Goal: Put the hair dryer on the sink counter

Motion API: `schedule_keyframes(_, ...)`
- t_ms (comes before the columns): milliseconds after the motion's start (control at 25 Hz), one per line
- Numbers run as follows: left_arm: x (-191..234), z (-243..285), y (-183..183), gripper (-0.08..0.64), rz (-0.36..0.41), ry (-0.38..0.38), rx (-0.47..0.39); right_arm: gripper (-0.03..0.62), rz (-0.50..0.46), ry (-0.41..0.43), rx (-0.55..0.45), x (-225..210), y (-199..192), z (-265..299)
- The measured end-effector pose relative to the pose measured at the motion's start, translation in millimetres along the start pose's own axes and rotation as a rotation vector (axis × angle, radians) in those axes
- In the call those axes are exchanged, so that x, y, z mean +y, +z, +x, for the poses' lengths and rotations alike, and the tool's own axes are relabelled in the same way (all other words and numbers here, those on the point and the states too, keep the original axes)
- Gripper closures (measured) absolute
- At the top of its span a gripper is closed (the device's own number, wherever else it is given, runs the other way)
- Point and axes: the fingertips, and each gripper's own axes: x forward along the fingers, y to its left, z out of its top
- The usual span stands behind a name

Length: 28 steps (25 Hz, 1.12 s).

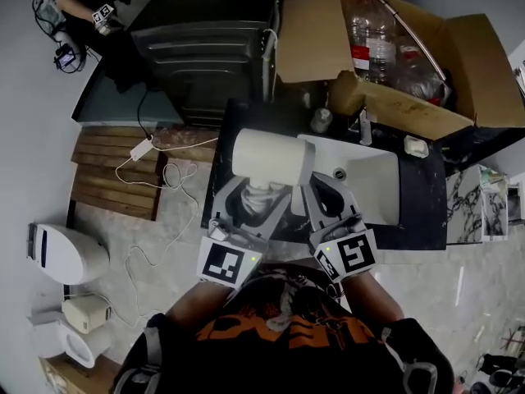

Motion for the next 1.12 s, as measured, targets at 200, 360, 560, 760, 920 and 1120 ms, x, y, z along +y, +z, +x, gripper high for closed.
schedule_keyframes(200,31,-11,-16,0.268,-0.060,0.007,0.007,0.578,-0.027,0.028,0.040,23,-4,29)
schedule_keyframes(360,48,-16,-27,0.267,-0.090,0.008,0.025,0.578,-0.045,0.013,0.076,31,-7,38)
schedule_keyframes(560,59,-16,-48,0.267,-0.096,-0.019,0.080,0.578,-0.039,-0.018,0.128,29,-23,48)
schedule_keyframes(760,72,-9,-88,0.267,-0.119,-0.012,0.164,0.578,-0.014,-0.051,0.194,20,-66,63)
schedule_keyframes(920,75,-4,-120,0.267,-0.142,-0.009,0.230,0.578,0.024,-0.069,0.239,14,-99,68)
schedule_keyframes(1120,77,8,-144,0.267,-0.165,0.004,0.282,0.578,0.040,-0.068,0.265,1,-120,72)
